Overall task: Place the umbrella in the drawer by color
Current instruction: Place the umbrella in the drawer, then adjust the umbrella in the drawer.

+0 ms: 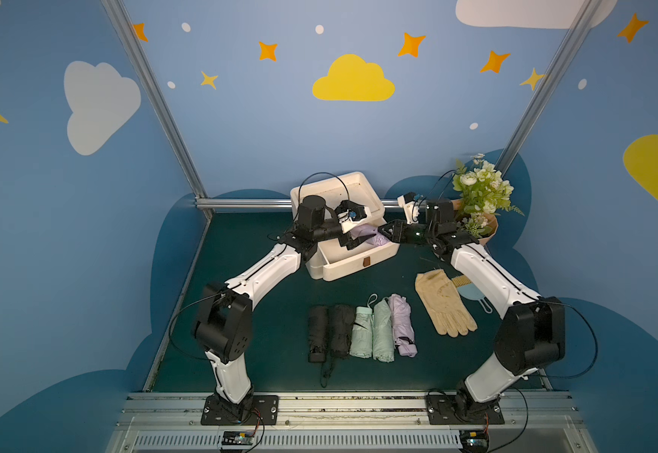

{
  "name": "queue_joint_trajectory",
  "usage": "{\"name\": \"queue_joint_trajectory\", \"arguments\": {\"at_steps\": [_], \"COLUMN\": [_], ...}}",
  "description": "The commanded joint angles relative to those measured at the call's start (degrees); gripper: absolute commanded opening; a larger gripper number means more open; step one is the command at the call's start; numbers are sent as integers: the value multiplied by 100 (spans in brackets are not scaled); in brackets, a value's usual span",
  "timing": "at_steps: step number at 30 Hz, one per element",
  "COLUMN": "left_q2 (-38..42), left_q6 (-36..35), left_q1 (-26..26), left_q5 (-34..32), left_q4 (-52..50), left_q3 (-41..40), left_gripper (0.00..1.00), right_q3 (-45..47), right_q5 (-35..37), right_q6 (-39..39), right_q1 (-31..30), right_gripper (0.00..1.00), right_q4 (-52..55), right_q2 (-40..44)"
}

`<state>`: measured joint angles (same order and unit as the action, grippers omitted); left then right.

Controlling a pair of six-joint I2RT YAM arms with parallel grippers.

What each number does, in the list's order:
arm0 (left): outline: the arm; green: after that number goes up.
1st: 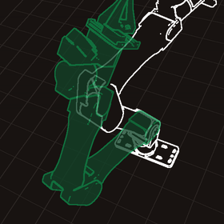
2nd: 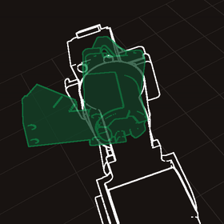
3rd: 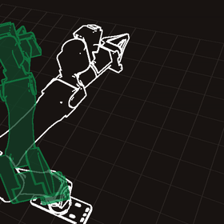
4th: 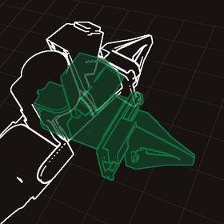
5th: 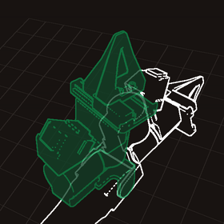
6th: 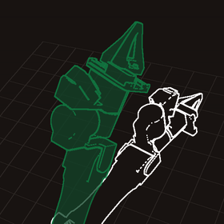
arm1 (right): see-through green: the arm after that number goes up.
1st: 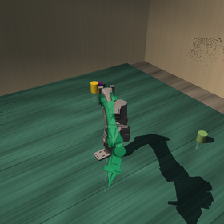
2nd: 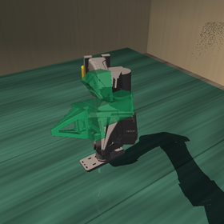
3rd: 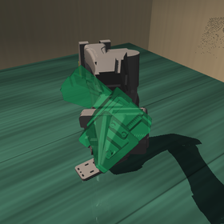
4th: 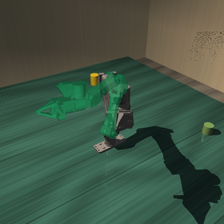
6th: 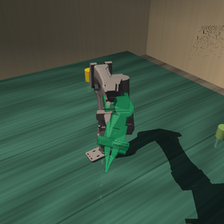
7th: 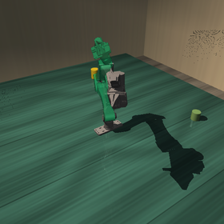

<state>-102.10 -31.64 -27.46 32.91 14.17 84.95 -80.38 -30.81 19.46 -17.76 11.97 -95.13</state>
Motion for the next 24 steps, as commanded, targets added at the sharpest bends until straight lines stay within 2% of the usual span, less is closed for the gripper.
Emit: {"name": "queue_joint_trajectory", "arguments": {"at_steps": [1, 7, 12, 16, 18, 24], "left_q2": [482, 1179, 1832, 2424, 2713, 3379], "left_q6": [710, 1067, 1523, 1938, 2169, 2591], "left_q1": [30, 28, 42, 37, 48, 39], "left_q5": [-380, -882, -1649, -2247, -2461, -3059], "left_q4": [106, -301, -456, -695, -782, -926], "left_q3": [-65, -695, -1358, -1740, -1957, -2485], "left_gripper": [88, 85, 85, 85, 85, 85], "right_q3": [-233, -624, -729, -374, -58, 430], "right_q5": [325, 310, 335, 407, 481, 825], "right_q6": [-342, -609, -985, -1199, -1200, -1198], "right_q1": [-26, 80, 116, 15, -107, -480], "right_gripper": [35, 38, 52, 52, 51, 35], "right_q4": [372, 692, 1359, 1816, 1883, 1811], "right_q2": [-176, -186, 399, 981, 1245, 1450]}}
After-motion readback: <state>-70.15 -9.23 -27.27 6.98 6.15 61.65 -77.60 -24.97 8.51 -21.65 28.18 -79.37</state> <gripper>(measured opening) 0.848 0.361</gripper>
